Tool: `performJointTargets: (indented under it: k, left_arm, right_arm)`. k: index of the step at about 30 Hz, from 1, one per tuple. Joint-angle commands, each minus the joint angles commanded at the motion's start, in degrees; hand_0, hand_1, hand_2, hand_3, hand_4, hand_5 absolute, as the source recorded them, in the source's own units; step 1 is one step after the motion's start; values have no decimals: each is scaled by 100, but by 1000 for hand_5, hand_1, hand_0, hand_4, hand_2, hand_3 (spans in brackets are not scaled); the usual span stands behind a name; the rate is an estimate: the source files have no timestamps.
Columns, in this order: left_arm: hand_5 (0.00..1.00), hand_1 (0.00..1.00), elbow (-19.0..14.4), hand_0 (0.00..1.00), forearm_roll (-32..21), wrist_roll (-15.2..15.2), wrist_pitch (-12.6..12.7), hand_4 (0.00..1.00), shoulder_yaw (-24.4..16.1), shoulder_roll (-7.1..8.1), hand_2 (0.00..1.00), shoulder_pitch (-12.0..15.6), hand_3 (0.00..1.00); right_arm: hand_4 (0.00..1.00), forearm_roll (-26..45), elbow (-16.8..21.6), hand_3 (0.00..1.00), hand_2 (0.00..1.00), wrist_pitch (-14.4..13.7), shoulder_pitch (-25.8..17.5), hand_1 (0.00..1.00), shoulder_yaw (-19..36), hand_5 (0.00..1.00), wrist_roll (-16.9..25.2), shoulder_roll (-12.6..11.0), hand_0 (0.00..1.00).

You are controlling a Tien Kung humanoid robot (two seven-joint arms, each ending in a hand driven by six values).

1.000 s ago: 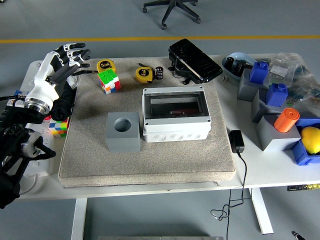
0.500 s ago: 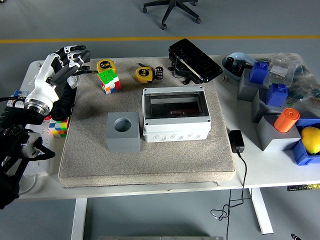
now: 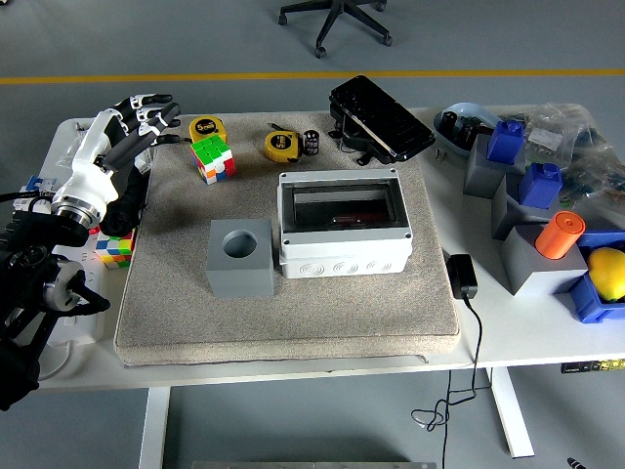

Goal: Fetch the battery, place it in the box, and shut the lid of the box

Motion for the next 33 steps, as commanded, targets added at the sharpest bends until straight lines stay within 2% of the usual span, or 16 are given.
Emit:
performJointTargets:
  k: [33]
  left_arm:
    - [444, 627, -47, 509, -3, 50, -15, 957, 16, -19, 592, -5, 622]
  right_arm:
    - [868, -14, -4, 535, 642, -2, -46, 640, 23, 422, -14, 23, 663]
